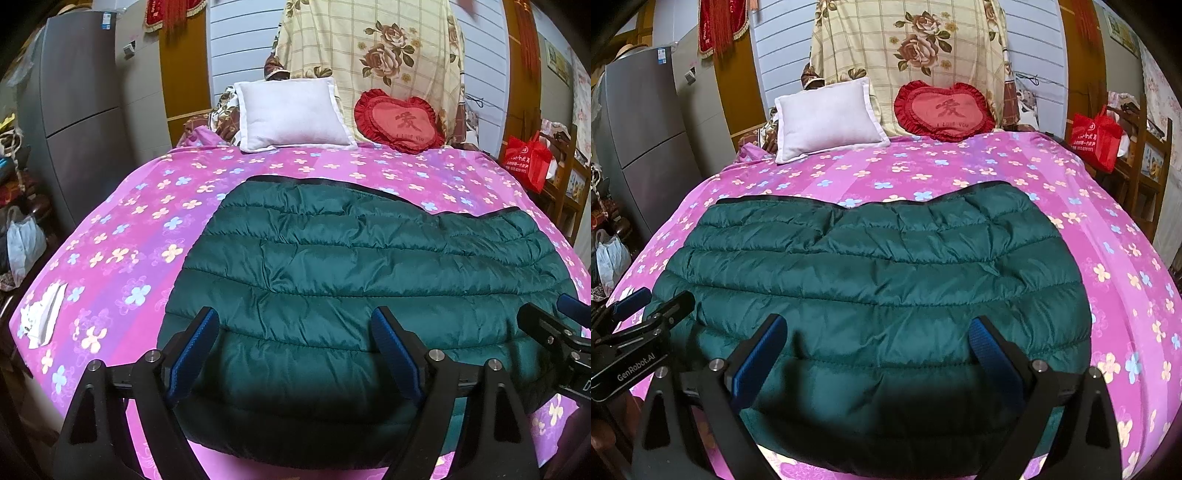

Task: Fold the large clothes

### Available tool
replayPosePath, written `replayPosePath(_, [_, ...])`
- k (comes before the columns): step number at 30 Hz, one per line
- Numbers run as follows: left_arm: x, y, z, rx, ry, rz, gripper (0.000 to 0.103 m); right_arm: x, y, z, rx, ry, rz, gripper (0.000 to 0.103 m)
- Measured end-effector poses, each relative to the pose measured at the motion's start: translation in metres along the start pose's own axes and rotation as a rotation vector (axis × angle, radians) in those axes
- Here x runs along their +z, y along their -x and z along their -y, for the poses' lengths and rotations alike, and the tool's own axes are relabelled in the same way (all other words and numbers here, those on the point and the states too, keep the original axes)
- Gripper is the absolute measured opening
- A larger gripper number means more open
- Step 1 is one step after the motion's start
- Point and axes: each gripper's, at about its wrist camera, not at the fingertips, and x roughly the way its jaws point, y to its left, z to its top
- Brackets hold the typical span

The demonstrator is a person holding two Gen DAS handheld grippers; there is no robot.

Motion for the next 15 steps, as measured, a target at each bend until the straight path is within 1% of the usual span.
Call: replayPosePath(15, [0.0005, -0.0036, -0.003, 0.0, 0.001, -0.004, 0.064, -0.0003, -0.0066, 0.0004, 0.002, -0.004, -0.011, 0.101])
